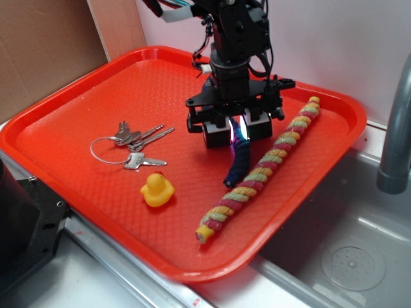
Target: Grab the blue rope.
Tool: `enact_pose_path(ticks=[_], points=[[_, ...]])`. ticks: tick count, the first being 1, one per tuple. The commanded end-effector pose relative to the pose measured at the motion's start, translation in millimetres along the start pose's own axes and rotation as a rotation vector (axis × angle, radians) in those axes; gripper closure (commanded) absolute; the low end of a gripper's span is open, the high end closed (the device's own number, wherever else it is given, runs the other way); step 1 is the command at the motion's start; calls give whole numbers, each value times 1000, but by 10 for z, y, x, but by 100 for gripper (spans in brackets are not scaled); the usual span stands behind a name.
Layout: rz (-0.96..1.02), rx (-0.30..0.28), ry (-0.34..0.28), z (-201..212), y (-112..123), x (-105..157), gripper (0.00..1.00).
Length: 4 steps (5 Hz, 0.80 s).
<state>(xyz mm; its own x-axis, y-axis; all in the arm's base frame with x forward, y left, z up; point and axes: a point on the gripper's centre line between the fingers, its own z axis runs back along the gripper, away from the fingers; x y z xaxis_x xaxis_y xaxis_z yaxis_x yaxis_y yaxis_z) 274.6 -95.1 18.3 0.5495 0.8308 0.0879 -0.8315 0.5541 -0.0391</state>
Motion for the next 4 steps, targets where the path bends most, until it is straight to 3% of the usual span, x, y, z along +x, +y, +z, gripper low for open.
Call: enact_pose_path(ticks=[1,3,4], points=[[-157,3,29,248,37,220,100],[-478,72,2,952,164,393,100],[-578,38,16,1321,351,463,100]])
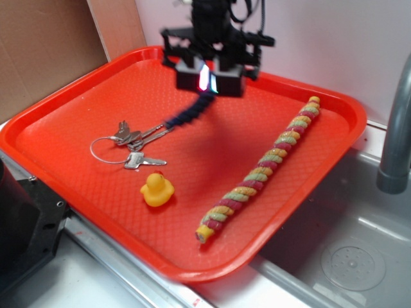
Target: Grab the blue rope.
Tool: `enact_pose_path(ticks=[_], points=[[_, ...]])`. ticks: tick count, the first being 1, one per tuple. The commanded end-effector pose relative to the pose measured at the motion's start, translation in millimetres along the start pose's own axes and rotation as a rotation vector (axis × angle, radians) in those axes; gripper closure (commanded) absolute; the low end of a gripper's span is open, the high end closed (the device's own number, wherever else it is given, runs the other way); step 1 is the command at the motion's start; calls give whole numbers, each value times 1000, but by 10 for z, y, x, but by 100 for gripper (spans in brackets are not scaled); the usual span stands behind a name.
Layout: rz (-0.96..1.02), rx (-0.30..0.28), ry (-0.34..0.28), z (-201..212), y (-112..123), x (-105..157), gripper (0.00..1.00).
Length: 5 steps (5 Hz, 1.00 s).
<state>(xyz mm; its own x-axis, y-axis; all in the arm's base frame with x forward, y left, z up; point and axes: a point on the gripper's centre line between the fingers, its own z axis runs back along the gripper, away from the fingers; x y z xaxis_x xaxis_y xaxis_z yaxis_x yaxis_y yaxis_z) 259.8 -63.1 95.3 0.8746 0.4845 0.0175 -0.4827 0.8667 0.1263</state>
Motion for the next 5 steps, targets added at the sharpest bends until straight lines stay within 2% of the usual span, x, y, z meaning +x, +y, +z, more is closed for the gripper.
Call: enact_pose_path(ticks=[1,2,3,4,5], points=[[-141,-87,-76,762,416,24,100],[-205,-115,-81,904,619,-47,100],[-253,-120,-41,902,826,-201,100],[-261,-127,-40,915,880,-321,100],[-264,-137,-63,943,896,-293,100]])
